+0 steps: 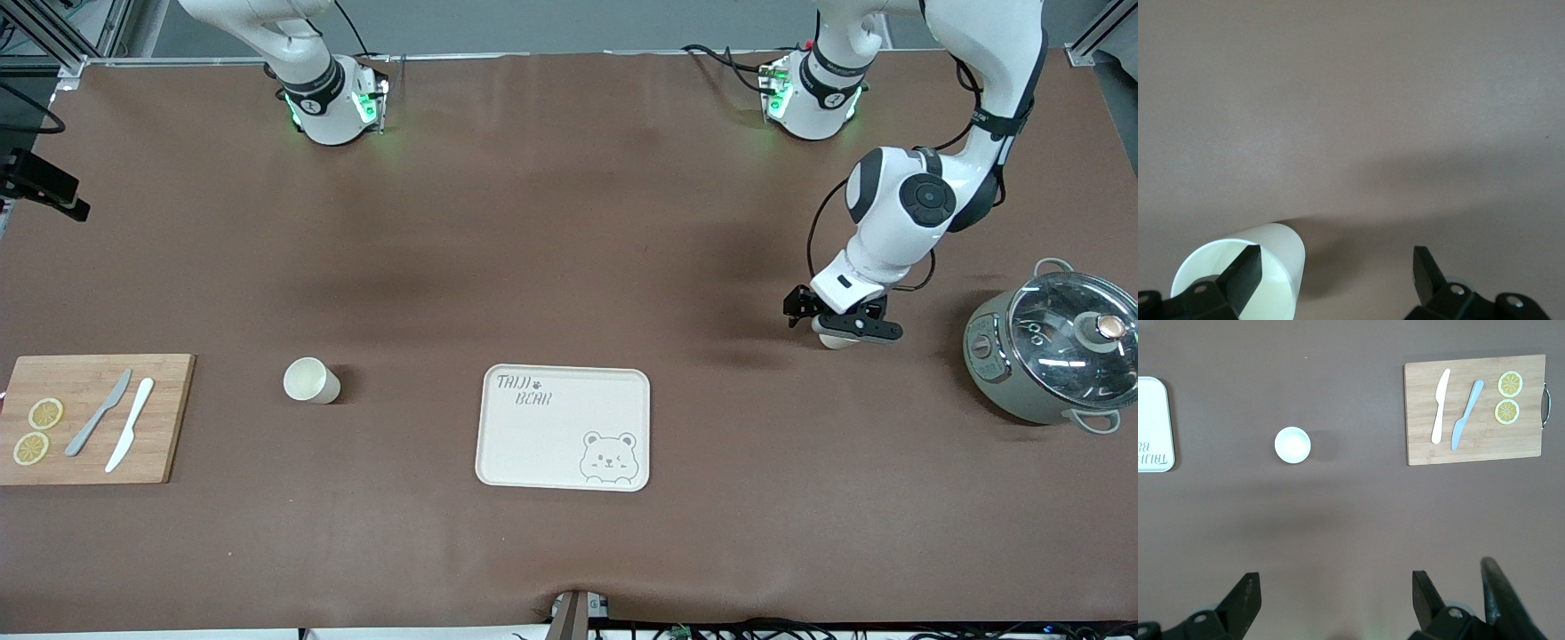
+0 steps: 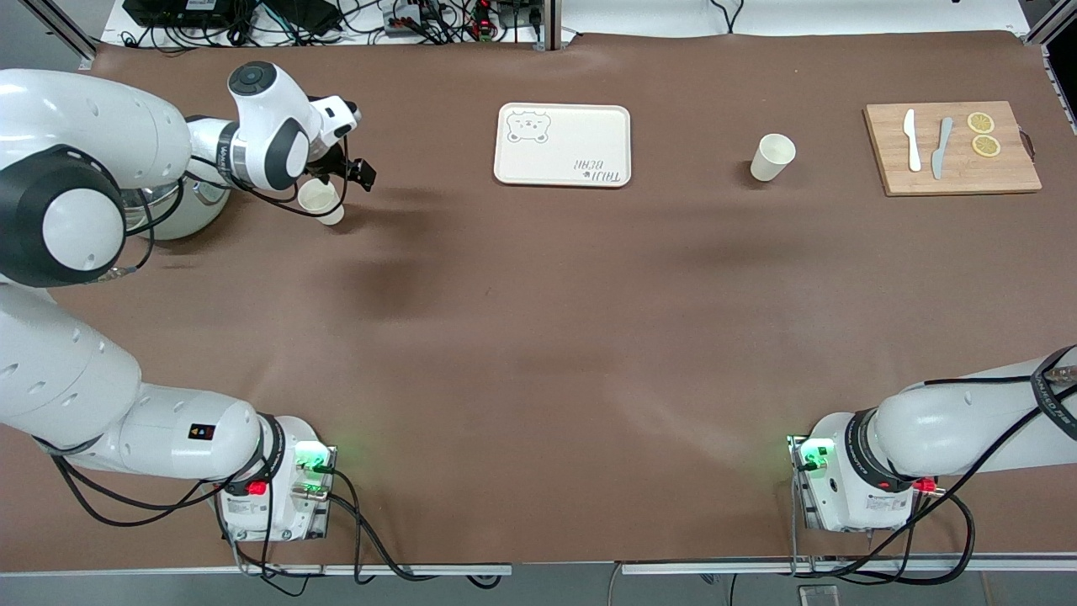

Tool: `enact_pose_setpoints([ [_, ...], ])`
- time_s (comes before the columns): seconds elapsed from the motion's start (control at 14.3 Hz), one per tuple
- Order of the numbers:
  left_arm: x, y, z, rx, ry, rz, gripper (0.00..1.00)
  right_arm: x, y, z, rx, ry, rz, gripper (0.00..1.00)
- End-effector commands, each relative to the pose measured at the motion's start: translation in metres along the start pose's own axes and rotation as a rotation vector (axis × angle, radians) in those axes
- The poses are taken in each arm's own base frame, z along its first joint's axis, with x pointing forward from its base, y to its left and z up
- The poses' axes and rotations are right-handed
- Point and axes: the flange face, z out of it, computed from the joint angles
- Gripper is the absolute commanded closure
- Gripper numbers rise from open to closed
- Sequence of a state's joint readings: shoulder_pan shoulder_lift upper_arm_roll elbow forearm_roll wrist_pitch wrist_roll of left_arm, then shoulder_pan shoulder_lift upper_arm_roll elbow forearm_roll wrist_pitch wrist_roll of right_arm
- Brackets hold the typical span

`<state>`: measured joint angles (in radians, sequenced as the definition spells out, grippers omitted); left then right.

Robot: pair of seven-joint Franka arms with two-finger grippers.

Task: Place white IKEA cup upright on tray with both arms
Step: 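Close the left gripper on the white cup's rim and lift it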

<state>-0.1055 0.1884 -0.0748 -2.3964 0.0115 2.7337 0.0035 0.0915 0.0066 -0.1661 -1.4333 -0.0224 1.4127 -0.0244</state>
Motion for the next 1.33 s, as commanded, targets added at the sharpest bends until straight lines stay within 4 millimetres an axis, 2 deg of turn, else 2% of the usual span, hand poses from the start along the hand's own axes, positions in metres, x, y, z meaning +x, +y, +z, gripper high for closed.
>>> enact_pose_setpoints([
  [0.0, -0.011, -0.002, -0.005, -0.004, 0.009, -0.001, 0.0, -0.001, 0.001, -0.006, -0.002, 0.004, 0.009, 0.0],
  [0.28, -0.018, -0.004, -0.003, -0.001, -0.002, 0.003, 0.0, -0.001, 0.002, -0.007, -0.006, 0.007, 0.009, 0.0],
  [0.7, -0.024, -0.027, -0.001, 0.008, -0.012, 0.014, 0.0, 0.0, 0.002, -0.007, -0.006, 0.009, 0.009, 0.0],
  [1.26, -0.024, -0.021, 0.012, 0.003, -0.012, 0.016, 0.0, 0.0, 0.002, -0.007, -0.004, 0.009, 0.009, 0.0],
])
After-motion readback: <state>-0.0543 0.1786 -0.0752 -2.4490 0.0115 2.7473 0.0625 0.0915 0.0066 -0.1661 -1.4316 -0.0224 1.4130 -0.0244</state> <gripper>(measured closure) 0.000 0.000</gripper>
